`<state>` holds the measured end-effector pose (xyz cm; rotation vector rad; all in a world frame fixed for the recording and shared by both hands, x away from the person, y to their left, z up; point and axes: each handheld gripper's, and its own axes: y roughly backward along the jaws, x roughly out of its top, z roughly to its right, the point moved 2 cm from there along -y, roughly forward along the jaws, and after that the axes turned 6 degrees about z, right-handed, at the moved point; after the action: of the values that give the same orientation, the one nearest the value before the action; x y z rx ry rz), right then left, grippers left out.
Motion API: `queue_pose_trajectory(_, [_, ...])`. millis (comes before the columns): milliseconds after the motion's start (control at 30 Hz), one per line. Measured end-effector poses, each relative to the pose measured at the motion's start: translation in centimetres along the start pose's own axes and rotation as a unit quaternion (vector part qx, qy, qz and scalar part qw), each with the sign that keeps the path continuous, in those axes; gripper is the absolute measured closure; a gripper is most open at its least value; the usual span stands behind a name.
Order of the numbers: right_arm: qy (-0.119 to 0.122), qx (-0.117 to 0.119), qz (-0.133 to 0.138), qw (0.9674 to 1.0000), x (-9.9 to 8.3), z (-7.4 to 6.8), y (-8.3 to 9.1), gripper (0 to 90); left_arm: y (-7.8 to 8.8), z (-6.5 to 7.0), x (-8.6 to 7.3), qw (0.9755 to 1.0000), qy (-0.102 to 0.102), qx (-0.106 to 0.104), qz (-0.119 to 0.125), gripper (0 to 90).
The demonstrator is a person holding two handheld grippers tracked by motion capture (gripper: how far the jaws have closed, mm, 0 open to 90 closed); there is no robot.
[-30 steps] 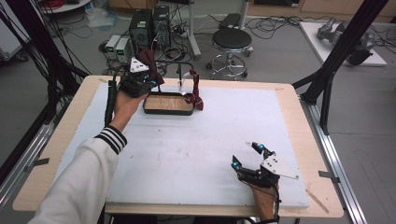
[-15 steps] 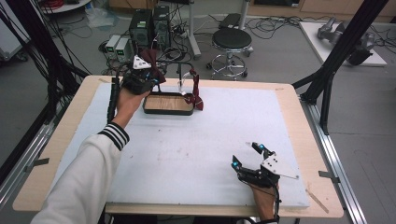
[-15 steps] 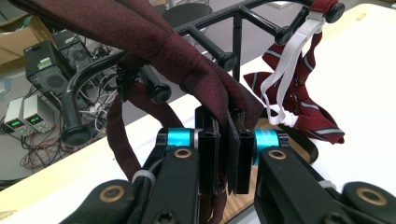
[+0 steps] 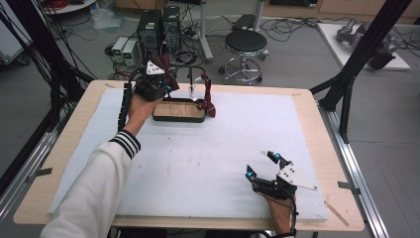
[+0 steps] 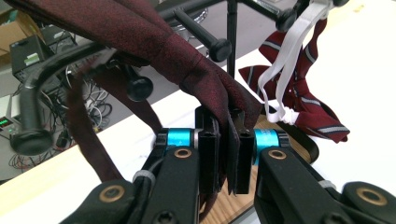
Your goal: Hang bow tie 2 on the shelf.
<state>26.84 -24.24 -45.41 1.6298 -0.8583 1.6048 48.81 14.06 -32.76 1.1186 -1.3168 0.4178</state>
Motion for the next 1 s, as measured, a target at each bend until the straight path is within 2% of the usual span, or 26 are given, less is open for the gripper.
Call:
queue_pose_trajectory(333, [0.000, 0.000, 0.001, 1.0000, 0.0, 0.0, 0.0, 11.7, -1.3, 0.2, -0.8, 0.9997, 0.002, -0.013, -0.020, 84.4])
queue_pose_trajectory(1000, [0.003, -0.001, 0.001, 1.0000, 0.0, 0.0, 0.0, 11.7, -2.1, 0.1, -3.4, 0.9984, 0.019, -0.026, -0.048, 84.4])
